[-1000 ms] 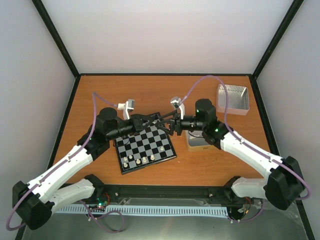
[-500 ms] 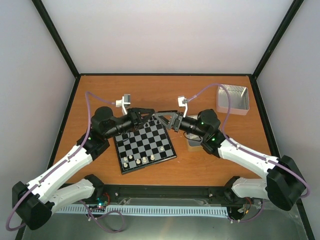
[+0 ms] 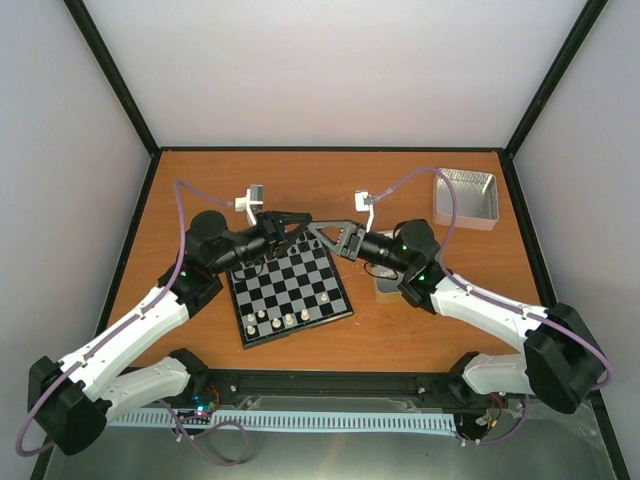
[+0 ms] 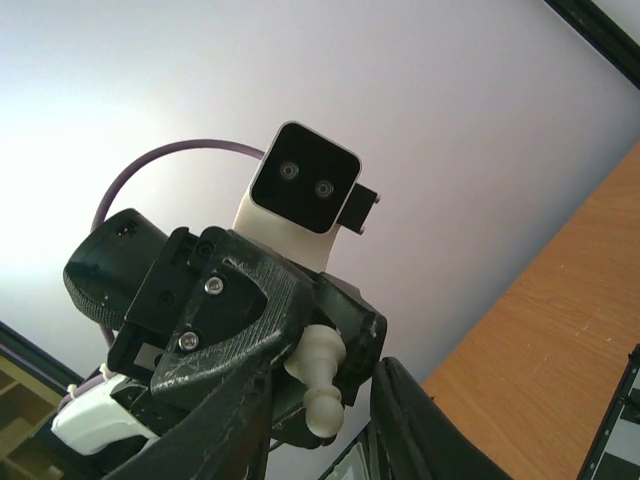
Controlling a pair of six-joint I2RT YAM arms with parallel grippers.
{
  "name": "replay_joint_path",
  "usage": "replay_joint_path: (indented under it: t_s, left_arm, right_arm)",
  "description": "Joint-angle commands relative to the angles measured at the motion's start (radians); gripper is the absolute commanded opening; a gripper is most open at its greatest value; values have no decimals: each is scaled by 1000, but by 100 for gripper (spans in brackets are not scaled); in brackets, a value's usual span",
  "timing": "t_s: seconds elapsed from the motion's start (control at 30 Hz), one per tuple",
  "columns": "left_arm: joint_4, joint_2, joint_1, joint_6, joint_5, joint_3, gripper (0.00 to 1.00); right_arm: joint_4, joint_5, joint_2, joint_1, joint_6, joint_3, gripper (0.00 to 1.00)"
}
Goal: Set up the chess pieces on the board
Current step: Place the chess piece on the chessboard.
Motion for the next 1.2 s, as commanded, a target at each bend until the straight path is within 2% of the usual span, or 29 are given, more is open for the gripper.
replay_joint_path:
  t_s: [0.0, 0.1, 0.33, 0.53, 0.6, 0.67, 0.7, 0.73, 0.77, 0.87, 1.03, 1.17]
  left_arm:
    - [25, 6, 5, -9, -3, 15, 8]
    - [26, 14, 5, -8, 0, 13, 8]
    - [35, 17, 6, -11, 8, 1, 8]
    - [30, 12, 5, -5, 9, -12, 10]
    - [23, 6, 5, 2, 12, -14, 11]
    - [-7, -2, 5, 23, 5, -14, 17]
    - [-39, -10, 6, 37, -9, -12, 27]
    - [-74, -20, 6, 57, -34, -14, 45]
    - [-112, -34, 6, 79, -61, -16, 65]
    - [-264, -89, 6, 184, -225, -16, 81]
    - [-577, -186, 6, 462, -574, 3, 89]
    - [-757, -245, 5, 651, -776, 40, 92]
  right_arm:
    - [44, 11, -32, 8, 4, -30, 29]
    - [44, 29, -45, 8, 7, -43, 29]
    - [29, 55, -40, 8, -1, -34, 23]
    - [-37, 90, -37, 8, -2, -17, 4]
    - [-94, 106, -39, 8, -10, -7, 3]
    - [-113, 108, -40, 8, -22, -4, 3]
    - [-129, 106, -43, 8, -31, -2, 3]
    - [-161, 105, -47, 8, -45, 2, 3]
    - [-213, 114, -59, 8, -72, 12, 3]
    - [-512, 154, -59, 8, -200, 84, 3]
    - [-1087, 317, 52, 19, -438, 258, 3]
    - [-1410, 467, 182, 54, -538, 370, 3]
